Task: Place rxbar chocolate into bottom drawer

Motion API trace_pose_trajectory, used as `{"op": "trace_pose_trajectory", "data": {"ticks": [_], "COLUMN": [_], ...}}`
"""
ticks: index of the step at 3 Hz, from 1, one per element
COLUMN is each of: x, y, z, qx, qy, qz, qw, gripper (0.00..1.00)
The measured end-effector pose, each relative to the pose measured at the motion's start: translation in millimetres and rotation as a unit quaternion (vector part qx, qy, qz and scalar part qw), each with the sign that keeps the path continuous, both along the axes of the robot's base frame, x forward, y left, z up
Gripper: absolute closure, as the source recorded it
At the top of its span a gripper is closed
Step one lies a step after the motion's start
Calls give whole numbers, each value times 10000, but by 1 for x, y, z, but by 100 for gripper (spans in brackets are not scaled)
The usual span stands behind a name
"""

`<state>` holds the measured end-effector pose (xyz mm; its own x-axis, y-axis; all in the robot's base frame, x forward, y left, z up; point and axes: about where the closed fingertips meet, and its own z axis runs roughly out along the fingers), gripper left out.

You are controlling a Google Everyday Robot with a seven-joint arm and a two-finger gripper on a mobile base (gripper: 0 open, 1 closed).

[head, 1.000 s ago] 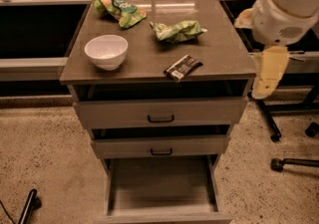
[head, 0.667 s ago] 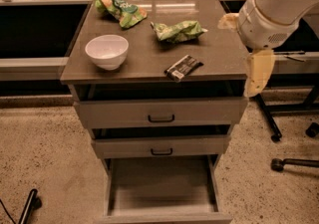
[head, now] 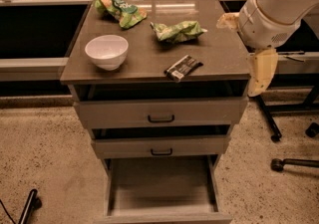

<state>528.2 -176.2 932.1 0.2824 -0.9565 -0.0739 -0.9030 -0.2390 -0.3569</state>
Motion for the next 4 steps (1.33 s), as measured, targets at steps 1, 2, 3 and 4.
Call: {"op": "trace_pose_trajectory", "data": {"ticks": [1,2,3,4], "x": [9,29,41,49], "y": [16,48,62,73], "z": [-9,-37,-57,-76], "qx": [2,40,29,82], "qy": [248,673,893,1004], "qz": [578,1369,1640,1795], "qw": [9980,9883,9824,9786], "gripper": [0,0,0,0]}}
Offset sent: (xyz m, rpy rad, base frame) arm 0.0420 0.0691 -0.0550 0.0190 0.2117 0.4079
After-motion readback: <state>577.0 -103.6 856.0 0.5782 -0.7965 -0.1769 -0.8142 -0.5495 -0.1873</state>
